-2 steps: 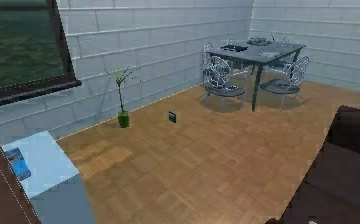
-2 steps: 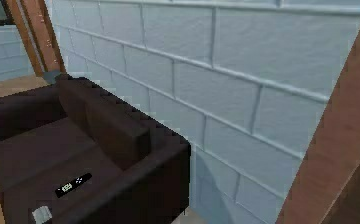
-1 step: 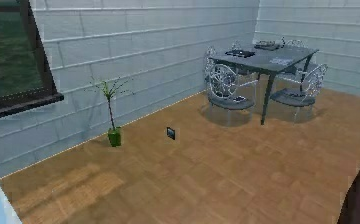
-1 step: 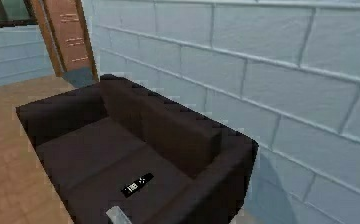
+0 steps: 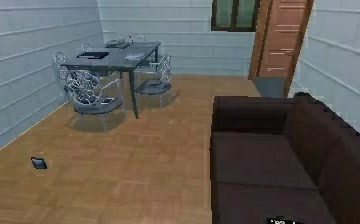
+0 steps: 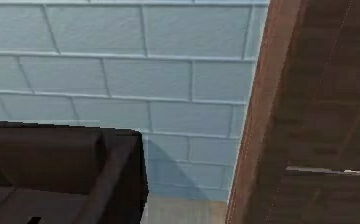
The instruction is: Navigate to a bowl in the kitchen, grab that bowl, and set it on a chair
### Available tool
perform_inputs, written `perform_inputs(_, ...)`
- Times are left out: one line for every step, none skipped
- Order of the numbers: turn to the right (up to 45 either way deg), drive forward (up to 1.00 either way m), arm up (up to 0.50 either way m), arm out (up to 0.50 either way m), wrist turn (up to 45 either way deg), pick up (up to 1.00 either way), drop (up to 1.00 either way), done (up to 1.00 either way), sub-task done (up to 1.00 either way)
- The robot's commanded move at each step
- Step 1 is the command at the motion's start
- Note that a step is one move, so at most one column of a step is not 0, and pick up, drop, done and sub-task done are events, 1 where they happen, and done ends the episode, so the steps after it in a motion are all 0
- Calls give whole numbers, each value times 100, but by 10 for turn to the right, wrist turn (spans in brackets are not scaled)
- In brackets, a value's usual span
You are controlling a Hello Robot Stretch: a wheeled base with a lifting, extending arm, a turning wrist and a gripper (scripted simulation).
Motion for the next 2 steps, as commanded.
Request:
perform_inputs(0,100,0,0,0,0,0,0,0)
perform_inputs(30,0,0,0,0,0,0,0,0)
